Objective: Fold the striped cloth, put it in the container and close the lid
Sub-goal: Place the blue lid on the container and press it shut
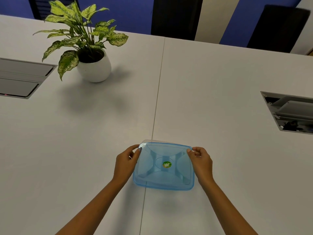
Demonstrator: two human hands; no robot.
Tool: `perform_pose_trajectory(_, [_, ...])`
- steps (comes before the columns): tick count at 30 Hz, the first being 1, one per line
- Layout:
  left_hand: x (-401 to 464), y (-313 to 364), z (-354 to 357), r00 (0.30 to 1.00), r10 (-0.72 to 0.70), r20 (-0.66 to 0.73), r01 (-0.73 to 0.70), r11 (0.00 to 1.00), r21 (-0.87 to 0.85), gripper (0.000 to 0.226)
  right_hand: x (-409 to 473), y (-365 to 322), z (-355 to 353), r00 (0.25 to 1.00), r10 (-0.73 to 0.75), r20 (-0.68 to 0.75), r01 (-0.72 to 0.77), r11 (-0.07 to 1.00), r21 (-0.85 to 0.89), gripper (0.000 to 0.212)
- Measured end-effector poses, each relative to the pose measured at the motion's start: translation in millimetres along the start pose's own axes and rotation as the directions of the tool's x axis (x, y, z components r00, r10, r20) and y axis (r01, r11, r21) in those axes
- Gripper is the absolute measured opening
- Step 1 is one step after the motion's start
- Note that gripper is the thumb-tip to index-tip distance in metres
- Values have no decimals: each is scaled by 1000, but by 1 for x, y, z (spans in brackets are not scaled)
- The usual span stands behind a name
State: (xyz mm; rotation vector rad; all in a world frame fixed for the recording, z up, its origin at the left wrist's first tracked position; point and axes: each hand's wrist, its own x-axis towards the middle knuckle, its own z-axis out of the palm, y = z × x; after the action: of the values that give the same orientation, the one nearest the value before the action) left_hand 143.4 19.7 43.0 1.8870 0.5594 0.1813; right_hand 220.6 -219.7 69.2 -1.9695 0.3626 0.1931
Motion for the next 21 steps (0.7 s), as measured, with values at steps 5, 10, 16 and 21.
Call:
perform_pose_trajectory(5, [16, 3, 1, 1000, 9, 3, -9, 999, 52, 30, 9, 7, 6, 998, -59, -37, 55, 994, -91, 24])
perform_pose_trajectory(10, [24, 2, 6, 999, 16, 28, -20, 992, 123, 32, 19, 13, 7, 998, -48, -31, 44, 994, -104, 22])
perform_pose_trajectory(16, [33, 1, 9, 999, 5, 54, -14, 988, 157, 27, 25, 11, 7, 1000, 7, 14, -5, 996, -85, 25])
perform_pose_trajectory(21, [46, 5, 12, 994, -33, 107, 15, 987, 162, 28, 32, 13, 2, 993, 78, 91, -78, 997, -12, 30])
